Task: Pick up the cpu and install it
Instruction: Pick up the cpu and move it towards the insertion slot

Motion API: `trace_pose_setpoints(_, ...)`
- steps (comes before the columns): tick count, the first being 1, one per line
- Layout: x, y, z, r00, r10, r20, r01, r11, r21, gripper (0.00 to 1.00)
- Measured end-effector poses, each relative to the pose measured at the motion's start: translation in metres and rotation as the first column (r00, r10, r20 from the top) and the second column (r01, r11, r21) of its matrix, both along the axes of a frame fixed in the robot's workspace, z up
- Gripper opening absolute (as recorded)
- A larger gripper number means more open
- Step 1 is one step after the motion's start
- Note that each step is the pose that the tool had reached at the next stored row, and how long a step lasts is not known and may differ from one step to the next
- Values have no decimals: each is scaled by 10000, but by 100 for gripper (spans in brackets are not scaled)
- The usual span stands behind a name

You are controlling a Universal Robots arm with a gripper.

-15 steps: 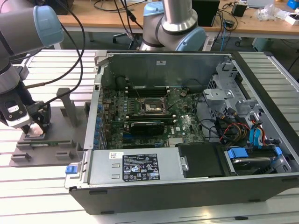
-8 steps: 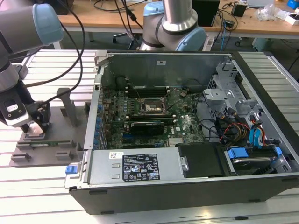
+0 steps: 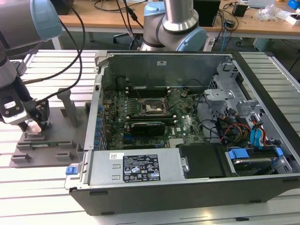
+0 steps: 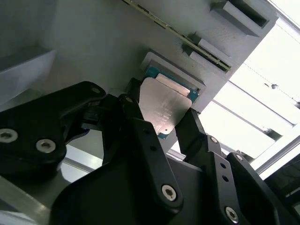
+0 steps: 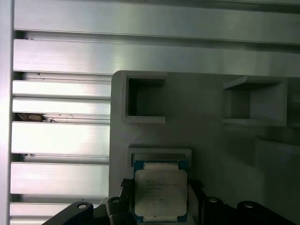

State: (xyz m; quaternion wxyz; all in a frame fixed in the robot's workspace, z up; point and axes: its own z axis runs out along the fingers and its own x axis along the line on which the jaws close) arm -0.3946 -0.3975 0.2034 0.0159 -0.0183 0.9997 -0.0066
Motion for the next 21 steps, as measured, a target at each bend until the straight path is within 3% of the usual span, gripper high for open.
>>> trace_pose_setpoints(13,1,0,116,10000,1,1,-1,10000,1,55)
trace_pose_setpoints(21,0,1,232,10000,1,0,-1,10000,0,55)
